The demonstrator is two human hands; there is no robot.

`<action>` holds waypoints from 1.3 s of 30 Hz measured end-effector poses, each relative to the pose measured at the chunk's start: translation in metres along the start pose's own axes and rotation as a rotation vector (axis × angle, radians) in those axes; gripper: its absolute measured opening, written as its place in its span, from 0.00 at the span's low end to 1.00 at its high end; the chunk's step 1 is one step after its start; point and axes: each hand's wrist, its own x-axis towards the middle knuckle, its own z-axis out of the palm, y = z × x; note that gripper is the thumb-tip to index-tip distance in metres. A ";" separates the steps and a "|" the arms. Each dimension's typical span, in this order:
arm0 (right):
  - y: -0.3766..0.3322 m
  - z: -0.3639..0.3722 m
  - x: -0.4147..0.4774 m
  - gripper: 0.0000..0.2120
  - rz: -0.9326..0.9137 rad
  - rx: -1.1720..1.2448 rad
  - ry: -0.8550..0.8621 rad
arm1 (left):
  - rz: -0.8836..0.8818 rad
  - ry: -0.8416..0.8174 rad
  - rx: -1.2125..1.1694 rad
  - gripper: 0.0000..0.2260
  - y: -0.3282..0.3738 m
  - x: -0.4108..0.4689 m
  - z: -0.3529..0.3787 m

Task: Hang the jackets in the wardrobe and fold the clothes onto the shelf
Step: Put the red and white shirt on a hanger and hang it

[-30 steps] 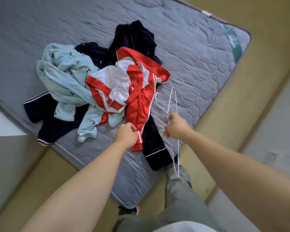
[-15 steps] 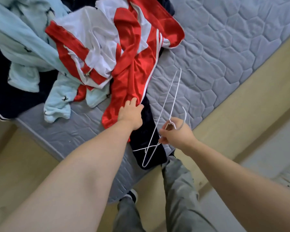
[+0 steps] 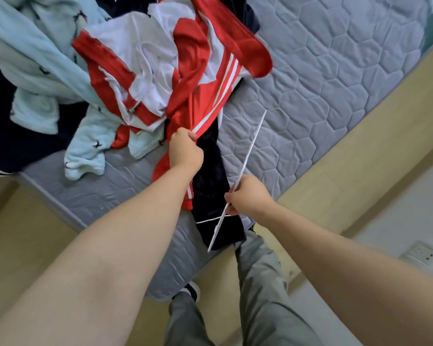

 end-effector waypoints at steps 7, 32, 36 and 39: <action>-0.039 0.014 -0.090 0.06 -0.106 -0.049 0.056 | 0.054 0.121 -0.083 0.18 0.031 -0.064 -0.142; -0.111 0.258 -0.355 0.36 -0.661 -0.057 0.552 | 0.865 0.553 -0.288 0.18 -0.060 -0.351 -0.537; -0.151 0.272 -0.378 0.33 -0.909 0.040 0.524 | 0.888 0.550 -0.374 0.21 -0.092 -0.373 -0.569; -0.183 0.289 -0.392 0.28 -1.045 -0.015 0.486 | 0.894 0.537 -0.398 0.21 -0.115 -0.382 -0.586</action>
